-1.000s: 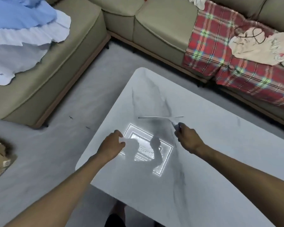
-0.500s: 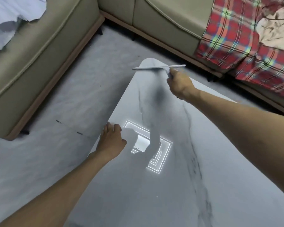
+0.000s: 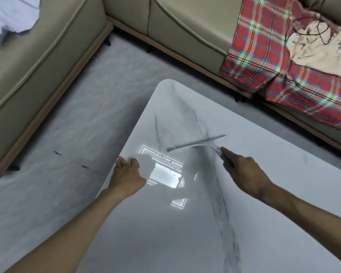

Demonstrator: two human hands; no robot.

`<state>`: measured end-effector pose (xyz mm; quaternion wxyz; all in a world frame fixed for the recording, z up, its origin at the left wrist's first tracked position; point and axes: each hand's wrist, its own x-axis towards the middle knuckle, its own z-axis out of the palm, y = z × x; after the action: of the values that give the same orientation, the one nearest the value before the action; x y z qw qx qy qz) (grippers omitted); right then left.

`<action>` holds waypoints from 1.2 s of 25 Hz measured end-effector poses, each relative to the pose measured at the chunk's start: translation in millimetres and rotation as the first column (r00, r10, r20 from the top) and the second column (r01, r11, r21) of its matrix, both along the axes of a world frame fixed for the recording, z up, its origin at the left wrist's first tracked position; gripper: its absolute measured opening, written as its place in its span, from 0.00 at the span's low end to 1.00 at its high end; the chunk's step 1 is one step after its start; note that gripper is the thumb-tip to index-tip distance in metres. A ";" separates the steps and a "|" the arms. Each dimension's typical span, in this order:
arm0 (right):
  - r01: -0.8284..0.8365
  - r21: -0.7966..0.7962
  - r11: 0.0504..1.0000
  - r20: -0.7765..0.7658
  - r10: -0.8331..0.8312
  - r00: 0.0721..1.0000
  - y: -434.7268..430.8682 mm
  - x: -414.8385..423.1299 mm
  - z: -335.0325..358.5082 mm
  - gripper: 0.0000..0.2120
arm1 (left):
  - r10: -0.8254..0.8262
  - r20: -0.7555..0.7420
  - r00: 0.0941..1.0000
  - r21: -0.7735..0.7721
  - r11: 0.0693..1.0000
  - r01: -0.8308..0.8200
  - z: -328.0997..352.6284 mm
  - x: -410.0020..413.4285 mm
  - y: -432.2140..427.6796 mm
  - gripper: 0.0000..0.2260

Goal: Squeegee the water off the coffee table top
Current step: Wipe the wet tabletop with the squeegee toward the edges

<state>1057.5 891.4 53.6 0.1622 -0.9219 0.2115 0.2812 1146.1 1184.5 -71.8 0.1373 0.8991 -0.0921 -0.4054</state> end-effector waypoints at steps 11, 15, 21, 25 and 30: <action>0.174 -0.064 0.983 0.136 -0.164 0.977 2.4 70.0 -42.5 0.13 | 0.006 -0.062 0.998 0.014 1.000 -0.005 -2.4 1.0 3.5 0.20; 0.109 -0.035 0.993 0.024 -0.109 0.994 19.2 -13.8 -24.7 0.23 | 0.023 -0.078 0.997 0.005 1.000 -0.023 2.6 1.4 4.5 0.20; 0.203 0.071 0.977 0.187 -0.213 0.959 14.5 51.2 -10.3 0.18 | 0.146 0.117 0.982 -0.047 0.989 -0.141 13.0 0.1 21.7 0.13; 0.285 0.192 0.939 0.205 -0.322 0.924 40.9 133.0 -42.8 0.12 | 0.284 0.252 0.925 -0.146 0.956 -0.254 12.0 -5.4 51.8 0.09; 0.028 0.059 0.998 0.230 -0.041 0.972 92.4 74.0 -56.3 0.20 | 0.385 0.217 0.897 -0.254 0.910 -0.329 13.3 -28.1 72.4 0.05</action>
<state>1131.5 983.8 -2.6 0.2162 -0.9397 0.1993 0.1748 1118.0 1256.9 -58.5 0.2908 0.9264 0.0154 -0.2385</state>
